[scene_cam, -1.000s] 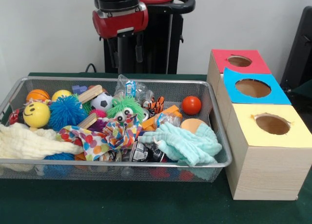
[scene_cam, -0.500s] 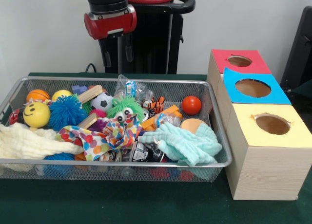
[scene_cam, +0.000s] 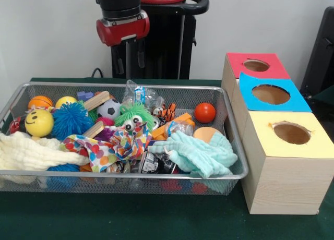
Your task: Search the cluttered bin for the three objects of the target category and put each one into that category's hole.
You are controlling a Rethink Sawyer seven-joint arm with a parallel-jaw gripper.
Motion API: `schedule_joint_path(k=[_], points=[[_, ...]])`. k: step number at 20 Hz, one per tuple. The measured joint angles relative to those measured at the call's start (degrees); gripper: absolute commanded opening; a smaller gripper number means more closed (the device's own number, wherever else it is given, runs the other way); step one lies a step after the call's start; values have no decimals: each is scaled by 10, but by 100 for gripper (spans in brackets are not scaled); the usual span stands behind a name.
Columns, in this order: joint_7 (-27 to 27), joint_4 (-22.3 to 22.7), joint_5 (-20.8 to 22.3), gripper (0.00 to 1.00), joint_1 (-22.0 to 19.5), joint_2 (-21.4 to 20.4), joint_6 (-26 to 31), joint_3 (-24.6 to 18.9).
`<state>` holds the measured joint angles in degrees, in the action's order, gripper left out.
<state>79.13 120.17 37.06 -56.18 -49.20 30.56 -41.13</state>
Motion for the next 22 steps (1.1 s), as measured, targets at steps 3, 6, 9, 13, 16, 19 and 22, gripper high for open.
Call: schedule_joint_path(k=[3, 6, 9, 13, 16, 19, 22], points=[[0, 9, 20, 100, 3, 0, -19, 0], [0, 19, 39, 100, 11, 0, -40, 0], [0, 28, 48, 100, 19, 0, -53, 0], [0, 38, 54, 100, 30, -1, -63, 0], [0, 43, 54, 100, 35, -1, -64, 1], [0, 47, 54, 100, 45, -1, -64, 6], [0, 49, 58, 100, 56, -1, -64, 11]])
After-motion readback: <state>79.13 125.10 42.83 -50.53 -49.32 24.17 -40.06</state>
